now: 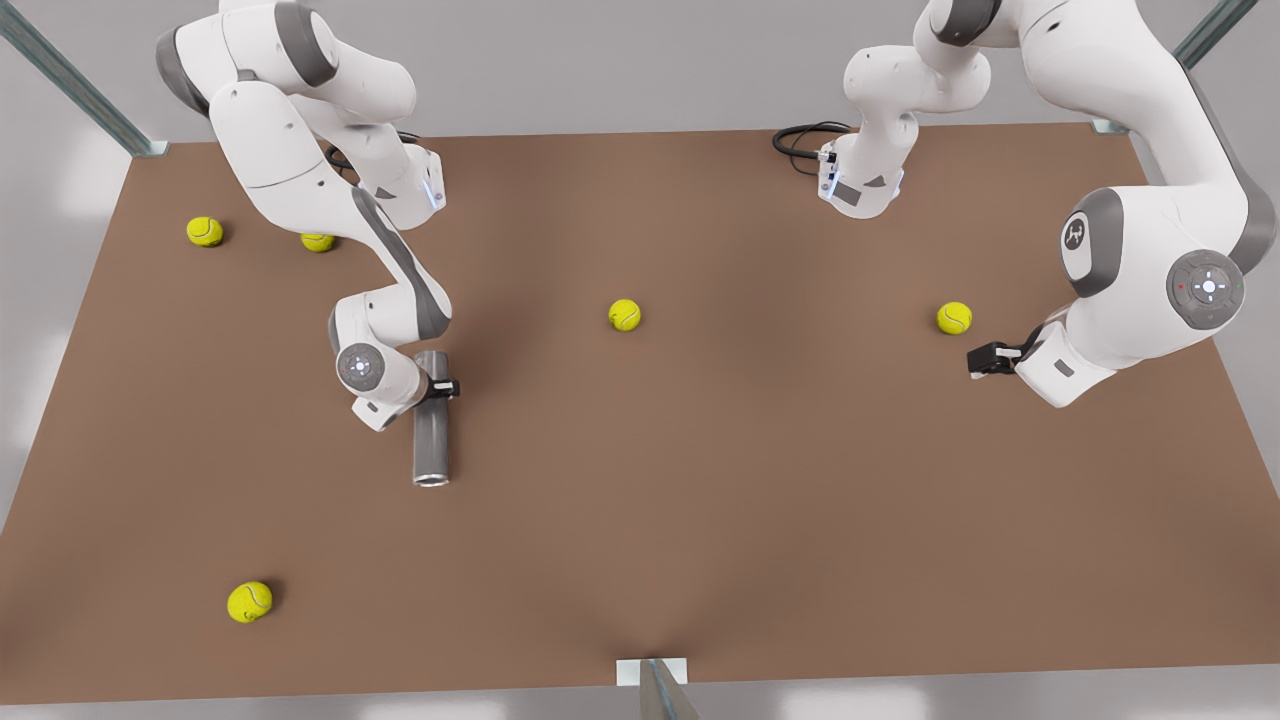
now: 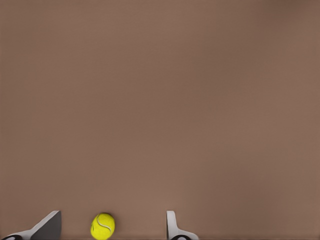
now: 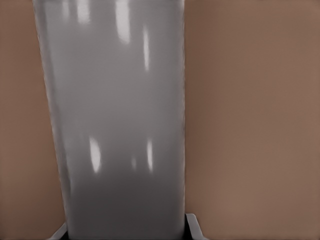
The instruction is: Put the tennis tube upright
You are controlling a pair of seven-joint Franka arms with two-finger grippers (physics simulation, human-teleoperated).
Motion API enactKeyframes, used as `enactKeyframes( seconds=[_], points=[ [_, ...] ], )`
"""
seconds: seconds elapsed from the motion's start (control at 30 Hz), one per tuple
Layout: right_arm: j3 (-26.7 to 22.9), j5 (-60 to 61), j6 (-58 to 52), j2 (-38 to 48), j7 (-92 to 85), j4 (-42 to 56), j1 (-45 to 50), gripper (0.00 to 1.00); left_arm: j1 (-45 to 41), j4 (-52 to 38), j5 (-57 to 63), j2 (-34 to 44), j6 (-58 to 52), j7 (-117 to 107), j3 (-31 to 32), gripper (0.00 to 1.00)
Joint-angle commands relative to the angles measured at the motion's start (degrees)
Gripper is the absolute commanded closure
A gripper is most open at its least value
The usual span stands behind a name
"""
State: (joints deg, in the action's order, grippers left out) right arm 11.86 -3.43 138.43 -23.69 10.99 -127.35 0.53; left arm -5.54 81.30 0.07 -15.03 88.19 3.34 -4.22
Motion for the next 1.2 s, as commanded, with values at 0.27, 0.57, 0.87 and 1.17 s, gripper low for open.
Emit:
enactKeyframes(
  seconds=[0.27,0.57,0.87,1.17],
  points=[
    [0.0,-0.1,0.3,-0.4,-0.1,0.0,-0.2,0.20,0.0,0.0,-0.1,-0.2,0.0,0.0,0.0,0.00],
    [0.0,-0.1,-1.0,-0.3,-0.5,0.8,-0.2,0.31,0.0,0.0,-0.1,-0.3,0.0,-0.1,0.0,0.00],
    [6.8,-4.9,-15.6,0.2,-6.2,19.7,4.0,0.30,0.0,0.0,-0.2,-0.3,0.1,-0.1,0.0,0.00],
    [6.7,-10.3,-26.4,-13.3,-23.5,44.5,20.7,0.30,0.0,0.0,-0.2,-0.8,0.4,-0.1,0.0,0.00]
  ],
)
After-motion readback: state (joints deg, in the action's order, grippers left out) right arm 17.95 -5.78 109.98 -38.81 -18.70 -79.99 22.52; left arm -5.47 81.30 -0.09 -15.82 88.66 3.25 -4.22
